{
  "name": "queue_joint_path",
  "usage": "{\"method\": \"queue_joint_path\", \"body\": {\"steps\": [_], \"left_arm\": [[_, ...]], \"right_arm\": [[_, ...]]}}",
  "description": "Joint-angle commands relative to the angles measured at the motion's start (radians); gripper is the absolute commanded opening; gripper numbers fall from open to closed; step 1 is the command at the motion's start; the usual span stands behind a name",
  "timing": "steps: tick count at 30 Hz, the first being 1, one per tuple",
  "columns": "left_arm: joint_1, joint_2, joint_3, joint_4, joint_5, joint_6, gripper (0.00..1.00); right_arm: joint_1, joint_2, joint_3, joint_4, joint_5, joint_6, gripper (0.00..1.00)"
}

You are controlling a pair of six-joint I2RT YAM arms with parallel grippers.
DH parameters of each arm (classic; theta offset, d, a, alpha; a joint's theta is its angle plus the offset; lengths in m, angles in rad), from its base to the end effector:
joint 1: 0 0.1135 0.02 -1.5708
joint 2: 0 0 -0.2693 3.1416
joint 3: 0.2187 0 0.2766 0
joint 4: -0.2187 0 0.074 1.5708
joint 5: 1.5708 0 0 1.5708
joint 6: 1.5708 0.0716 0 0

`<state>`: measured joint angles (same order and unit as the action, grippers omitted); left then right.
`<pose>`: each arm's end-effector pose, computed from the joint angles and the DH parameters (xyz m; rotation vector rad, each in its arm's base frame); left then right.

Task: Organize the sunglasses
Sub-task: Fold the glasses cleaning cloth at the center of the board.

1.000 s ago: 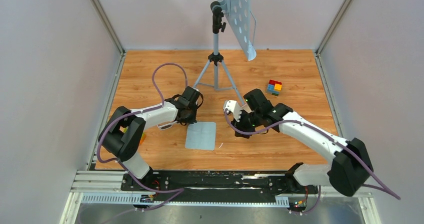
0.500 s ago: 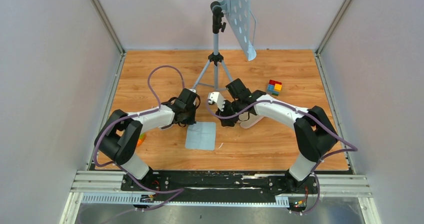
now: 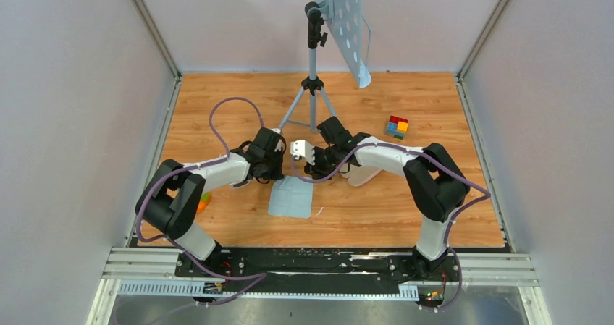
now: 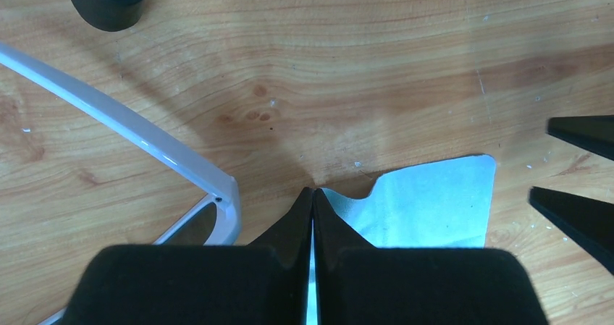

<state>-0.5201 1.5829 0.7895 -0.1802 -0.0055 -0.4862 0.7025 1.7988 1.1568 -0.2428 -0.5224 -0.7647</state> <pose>0.2929 -0.1673 0.1120 0.0417 2.5898 -0.3782 0.2969 0.2981 0.1569 -1.7600 1.6136 0.6087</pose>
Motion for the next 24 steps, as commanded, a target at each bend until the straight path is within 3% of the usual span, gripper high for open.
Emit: {"method": "queue_joint_path", "body": {"steps": [1, 24], "left_arm": [[0.013, -0.009, -0.018, 0.015, 0.015, -0.011, 0.00], [0.026, 0.015, -0.021, 0.031, 0.032, -0.024, 0.00]], "right_arm": [[0.027, 0.055, 0.051, 0.000, 0.009, -0.031, 0.44], [0.047, 0.172, 0.158, -0.171, -0.044, -0.094, 0.44]]}}
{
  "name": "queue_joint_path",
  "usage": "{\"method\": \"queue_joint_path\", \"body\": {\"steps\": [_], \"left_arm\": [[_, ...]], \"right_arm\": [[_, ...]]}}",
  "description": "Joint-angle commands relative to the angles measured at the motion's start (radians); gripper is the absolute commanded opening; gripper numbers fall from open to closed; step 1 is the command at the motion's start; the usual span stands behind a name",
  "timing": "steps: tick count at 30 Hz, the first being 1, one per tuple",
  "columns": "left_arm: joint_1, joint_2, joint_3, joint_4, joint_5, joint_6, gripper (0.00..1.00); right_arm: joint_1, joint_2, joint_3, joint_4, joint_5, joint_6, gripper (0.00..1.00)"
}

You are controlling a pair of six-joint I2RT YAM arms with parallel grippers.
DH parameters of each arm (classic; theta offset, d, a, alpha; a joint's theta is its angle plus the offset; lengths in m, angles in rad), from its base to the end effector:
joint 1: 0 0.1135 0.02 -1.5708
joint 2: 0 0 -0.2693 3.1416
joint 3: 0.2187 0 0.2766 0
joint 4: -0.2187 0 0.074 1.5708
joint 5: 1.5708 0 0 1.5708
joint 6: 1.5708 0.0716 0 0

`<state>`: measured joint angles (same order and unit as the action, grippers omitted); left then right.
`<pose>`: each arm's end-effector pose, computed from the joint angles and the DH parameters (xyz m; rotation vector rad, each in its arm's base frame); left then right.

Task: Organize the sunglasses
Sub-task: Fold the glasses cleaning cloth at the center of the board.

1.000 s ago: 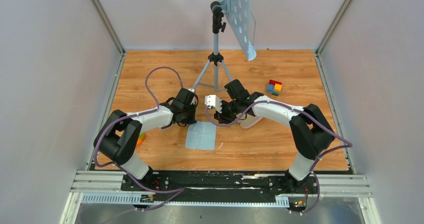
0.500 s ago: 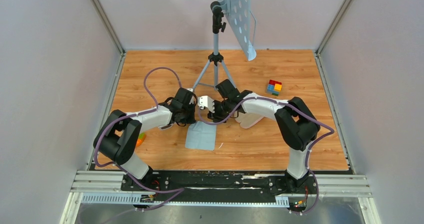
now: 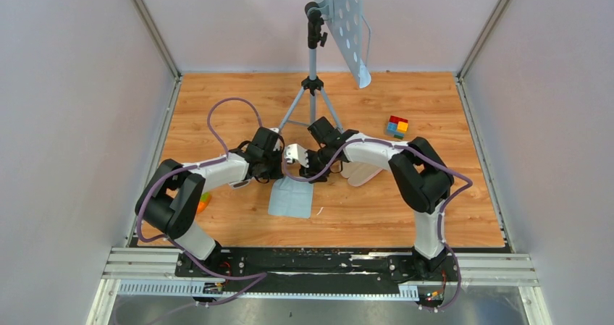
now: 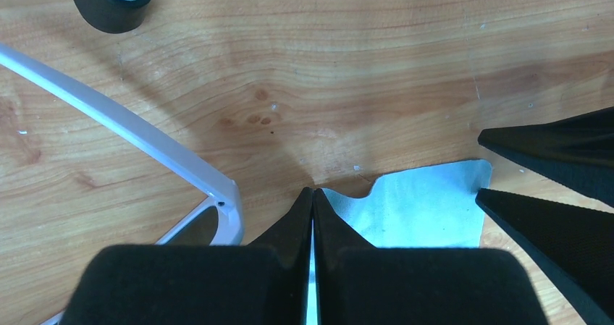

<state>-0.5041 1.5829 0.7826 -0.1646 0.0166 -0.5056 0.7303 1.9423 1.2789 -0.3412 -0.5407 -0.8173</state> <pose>0.2948 -0.1640 0.1112 0.0048 2.5889 -0.4102 0.3033 0.3210 0.1312 -1.8769 1.6347 0.6555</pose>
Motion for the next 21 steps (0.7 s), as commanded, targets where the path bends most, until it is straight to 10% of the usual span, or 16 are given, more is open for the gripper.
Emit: {"method": "queue_joint_path", "body": {"steps": [1, 13, 21], "left_arm": [[0.009, 0.015, -0.013, 0.016, 0.009, -0.004, 0.00], [0.012, -0.008, -0.019, 0.022, 0.014, -0.020, 0.00], [0.012, -0.023, -0.053, 0.079, 0.065, -0.065, 0.00]], "right_arm": [[0.019, 0.033, 0.039, -0.078, -0.023, -0.044, 0.43], [0.018, 0.052, 0.070, -0.138, 0.055, -0.079, 0.02], [0.015, 0.018, 0.076, -0.137, 0.112, -0.094, 0.00]]}}
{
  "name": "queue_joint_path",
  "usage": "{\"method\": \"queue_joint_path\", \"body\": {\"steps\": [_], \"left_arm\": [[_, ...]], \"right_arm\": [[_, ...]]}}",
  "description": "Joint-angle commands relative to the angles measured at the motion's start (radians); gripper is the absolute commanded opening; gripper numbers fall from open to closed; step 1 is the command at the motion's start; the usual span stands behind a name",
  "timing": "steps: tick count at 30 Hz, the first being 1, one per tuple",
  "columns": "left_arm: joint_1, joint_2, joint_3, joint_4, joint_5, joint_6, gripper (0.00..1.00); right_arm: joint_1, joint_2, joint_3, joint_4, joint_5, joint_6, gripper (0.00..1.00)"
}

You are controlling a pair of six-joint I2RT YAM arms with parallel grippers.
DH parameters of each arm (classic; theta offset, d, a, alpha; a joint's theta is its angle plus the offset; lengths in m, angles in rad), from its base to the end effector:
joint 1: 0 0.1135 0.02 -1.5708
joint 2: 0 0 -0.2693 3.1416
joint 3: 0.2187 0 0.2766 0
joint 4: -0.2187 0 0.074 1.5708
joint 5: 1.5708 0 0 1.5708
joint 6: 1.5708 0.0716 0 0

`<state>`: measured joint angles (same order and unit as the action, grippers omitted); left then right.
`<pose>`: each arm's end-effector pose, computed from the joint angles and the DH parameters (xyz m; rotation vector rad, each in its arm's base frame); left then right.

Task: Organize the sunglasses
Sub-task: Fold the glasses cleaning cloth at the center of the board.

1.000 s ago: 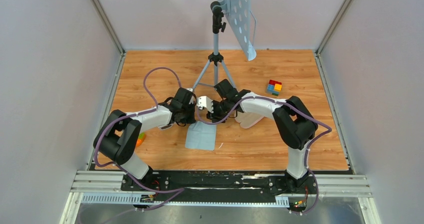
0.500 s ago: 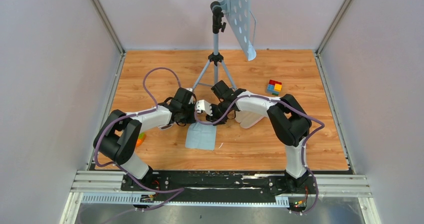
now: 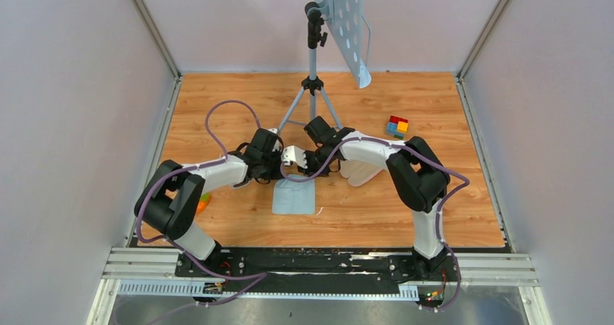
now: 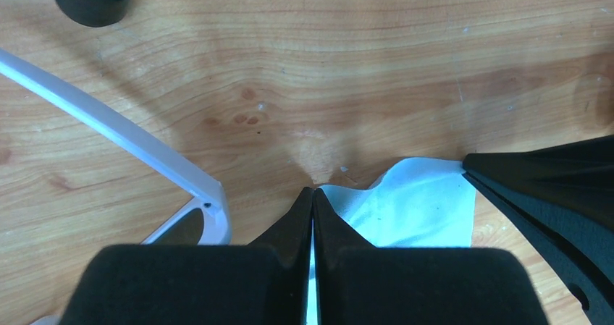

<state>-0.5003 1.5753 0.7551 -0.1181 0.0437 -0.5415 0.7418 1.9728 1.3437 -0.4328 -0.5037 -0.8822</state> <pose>0.2927 -0.1636 0.1089 -0.0346 2.5744 -0.4681 0.3052 0.3265 0.1316 -1.9591 1.6235 0.6053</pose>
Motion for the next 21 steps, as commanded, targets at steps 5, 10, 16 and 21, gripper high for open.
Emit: {"method": "queue_joint_path", "body": {"steps": [5, 10, 16, 21], "left_arm": [[0.008, -0.040, -0.057, 0.061, 0.043, -0.052, 0.00], [0.008, -0.083, -0.072, 0.060, 0.014, -0.054, 0.00], [0.008, -0.106, -0.094, 0.085, 0.018, -0.062, 0.00], [0.008, -0.118, -0.108, 0.113, 0.030, -0.068, 0.00]], "right_arm": [[0.006, -0.018, 0.021, -0.046, 0.097, -0.025, 0.01], [0.006, -0.030, 0.020, -0.045, 0.122, -0.019, 0.01], [0.010, -0.054, 0.012, -0.046, 0.138, -0.010, 0.01], [0.023, -0.073, 0.006, -0.046, 0.135, 0.000, 0.02]]}}
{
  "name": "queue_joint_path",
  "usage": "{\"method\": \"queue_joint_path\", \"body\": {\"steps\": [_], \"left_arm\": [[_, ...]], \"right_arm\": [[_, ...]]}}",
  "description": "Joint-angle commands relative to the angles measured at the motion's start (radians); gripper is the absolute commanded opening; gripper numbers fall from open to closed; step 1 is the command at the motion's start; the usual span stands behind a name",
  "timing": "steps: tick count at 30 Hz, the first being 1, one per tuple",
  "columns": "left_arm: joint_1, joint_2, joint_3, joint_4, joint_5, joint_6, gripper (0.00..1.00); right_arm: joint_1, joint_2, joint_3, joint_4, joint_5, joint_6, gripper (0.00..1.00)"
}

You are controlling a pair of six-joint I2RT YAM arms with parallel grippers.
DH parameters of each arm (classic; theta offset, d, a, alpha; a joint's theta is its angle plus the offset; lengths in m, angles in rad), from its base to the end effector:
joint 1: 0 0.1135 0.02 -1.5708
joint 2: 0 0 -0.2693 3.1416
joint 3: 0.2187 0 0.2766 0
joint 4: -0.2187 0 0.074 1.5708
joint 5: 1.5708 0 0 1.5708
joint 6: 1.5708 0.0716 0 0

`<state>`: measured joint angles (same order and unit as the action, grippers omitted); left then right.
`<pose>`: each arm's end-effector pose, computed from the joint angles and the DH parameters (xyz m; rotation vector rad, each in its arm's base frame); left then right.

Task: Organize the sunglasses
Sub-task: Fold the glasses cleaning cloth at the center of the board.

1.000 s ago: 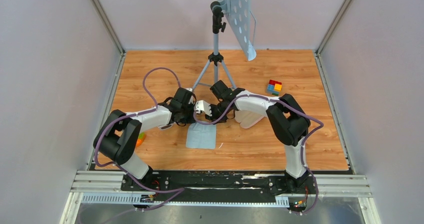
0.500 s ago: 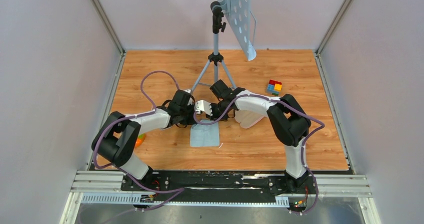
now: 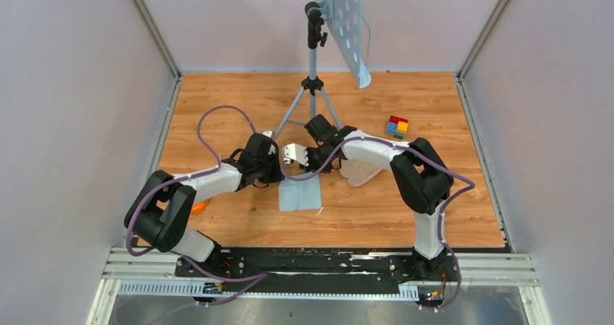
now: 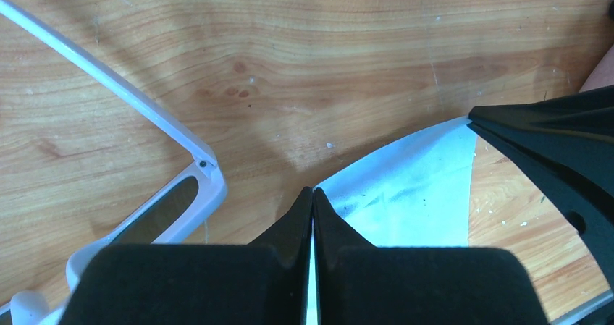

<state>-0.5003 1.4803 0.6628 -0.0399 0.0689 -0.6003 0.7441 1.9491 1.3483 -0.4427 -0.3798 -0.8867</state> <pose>0.2778 -0.1575 0.1158 -0.0932 2.5087 -0.5629 0.3107 0.3222 0.1392 -1.9527 1.6566 0.4411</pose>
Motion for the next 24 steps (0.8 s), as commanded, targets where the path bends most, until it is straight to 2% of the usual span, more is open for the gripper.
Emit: {"method": "queue_joint_path", "body": {"steps": [1, 24], "left_arm": [[0.008, -0.021, -0.014, 0.035, 0.004, -0.009, 0.00], [0.008, -0.055, -0.012, 0.047, 0.024, 0.003, 0.00]], "right_arm": [[0.022, -0.049, -0.001, -0.036, 0.011, 0.005, 0.01], [0.056, -0.118, -0.072, -0.004, 0.050, 0.053, 0.00]]}}
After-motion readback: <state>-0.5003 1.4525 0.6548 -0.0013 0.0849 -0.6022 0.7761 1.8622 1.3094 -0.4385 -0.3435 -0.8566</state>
